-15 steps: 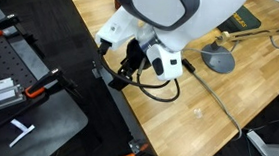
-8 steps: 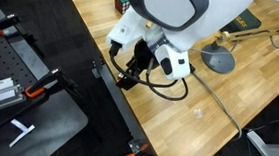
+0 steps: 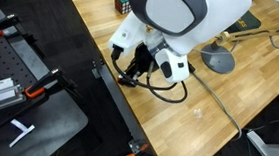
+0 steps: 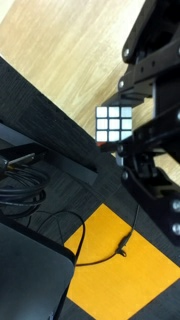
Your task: Pick up the small Rubik's cube from the table and move it to the left.
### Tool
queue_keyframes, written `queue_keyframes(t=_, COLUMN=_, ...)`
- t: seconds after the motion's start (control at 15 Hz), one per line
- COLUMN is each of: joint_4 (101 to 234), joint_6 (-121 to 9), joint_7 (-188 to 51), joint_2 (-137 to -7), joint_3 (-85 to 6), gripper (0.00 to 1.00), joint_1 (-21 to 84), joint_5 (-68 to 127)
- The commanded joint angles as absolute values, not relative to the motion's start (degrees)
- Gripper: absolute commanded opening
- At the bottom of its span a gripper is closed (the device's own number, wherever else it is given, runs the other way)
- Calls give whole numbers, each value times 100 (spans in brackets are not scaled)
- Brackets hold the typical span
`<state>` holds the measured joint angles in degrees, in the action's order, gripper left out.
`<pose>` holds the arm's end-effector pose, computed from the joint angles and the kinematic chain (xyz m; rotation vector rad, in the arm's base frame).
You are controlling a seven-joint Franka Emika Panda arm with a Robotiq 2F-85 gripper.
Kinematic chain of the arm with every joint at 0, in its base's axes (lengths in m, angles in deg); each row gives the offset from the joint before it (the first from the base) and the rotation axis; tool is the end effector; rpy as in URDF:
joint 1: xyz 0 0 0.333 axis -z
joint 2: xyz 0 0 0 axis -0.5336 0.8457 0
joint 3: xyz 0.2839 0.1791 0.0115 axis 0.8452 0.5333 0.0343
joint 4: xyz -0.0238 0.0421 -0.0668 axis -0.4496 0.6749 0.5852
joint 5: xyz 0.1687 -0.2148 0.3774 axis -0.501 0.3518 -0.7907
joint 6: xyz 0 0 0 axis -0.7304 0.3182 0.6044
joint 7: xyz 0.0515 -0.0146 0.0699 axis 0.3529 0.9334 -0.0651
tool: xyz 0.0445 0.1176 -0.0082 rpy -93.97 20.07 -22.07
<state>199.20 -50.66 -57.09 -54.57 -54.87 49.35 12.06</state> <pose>0.4183 -0.3250 0.0379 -2.5738 1.5760 0.6982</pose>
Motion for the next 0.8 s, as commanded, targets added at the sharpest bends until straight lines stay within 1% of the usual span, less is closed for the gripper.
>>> queue_keyframes(t=0.0, joint_4=19895, joint_6=-5038, joint_7=-5769, joint_2=-5513, joint_3=-5365, gripper=8, joint_1=5063, joint_5=1131)
queue_keyframes(t=0.33, joint_4=20476, joint_6=-5239, joint_7=-5947, joint_2=-6156, joint_3=-5297, gripper=8, joint_1=4756, joint_5=1407)
queue_keyframes(t=0.73, joint_4=21247, joint_6=-5247, joint_7=-5862, joint_2=-7274, joint_3=-4825, gripper=8, joint_1=3970, joint_5=2001)
